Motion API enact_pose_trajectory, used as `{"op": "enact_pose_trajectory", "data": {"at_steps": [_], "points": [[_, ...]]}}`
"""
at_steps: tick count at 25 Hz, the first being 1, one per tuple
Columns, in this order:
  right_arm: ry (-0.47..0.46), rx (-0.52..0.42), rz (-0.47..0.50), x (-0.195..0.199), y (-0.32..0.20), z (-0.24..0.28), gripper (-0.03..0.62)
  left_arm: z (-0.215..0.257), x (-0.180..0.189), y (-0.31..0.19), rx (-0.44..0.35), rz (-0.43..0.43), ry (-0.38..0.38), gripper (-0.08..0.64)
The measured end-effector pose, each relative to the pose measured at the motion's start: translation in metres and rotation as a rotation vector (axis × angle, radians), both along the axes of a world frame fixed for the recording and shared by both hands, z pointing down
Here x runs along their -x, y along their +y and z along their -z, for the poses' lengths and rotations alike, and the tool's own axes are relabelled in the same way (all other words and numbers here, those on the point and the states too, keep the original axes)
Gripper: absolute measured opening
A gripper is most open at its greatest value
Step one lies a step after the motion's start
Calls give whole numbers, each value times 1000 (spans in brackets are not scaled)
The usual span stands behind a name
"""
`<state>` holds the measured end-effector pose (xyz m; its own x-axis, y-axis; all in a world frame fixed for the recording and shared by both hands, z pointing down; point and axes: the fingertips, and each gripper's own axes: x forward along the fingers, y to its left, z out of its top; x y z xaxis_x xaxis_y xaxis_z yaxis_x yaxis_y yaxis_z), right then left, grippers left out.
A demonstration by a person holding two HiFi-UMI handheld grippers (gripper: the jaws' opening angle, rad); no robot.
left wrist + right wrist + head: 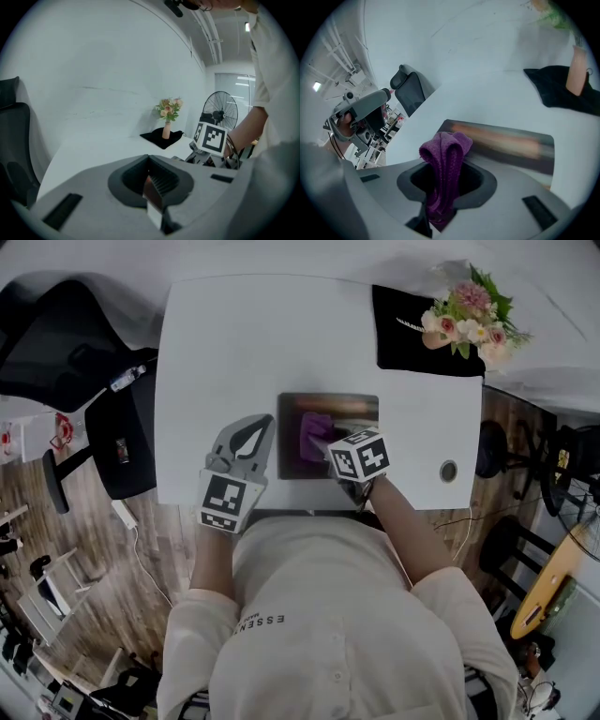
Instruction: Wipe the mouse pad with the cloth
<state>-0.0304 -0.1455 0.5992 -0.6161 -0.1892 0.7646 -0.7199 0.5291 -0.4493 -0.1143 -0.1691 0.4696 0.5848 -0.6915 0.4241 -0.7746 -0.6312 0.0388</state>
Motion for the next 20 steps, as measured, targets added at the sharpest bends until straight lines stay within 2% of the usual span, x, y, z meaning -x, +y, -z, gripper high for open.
{"op": "enact_pose_trajectory", "data": {"at_steps": [20], "points": [[-8,-9,-27,-109,2,-2,114,1,-90,15,-9,2,-24,2]]}}
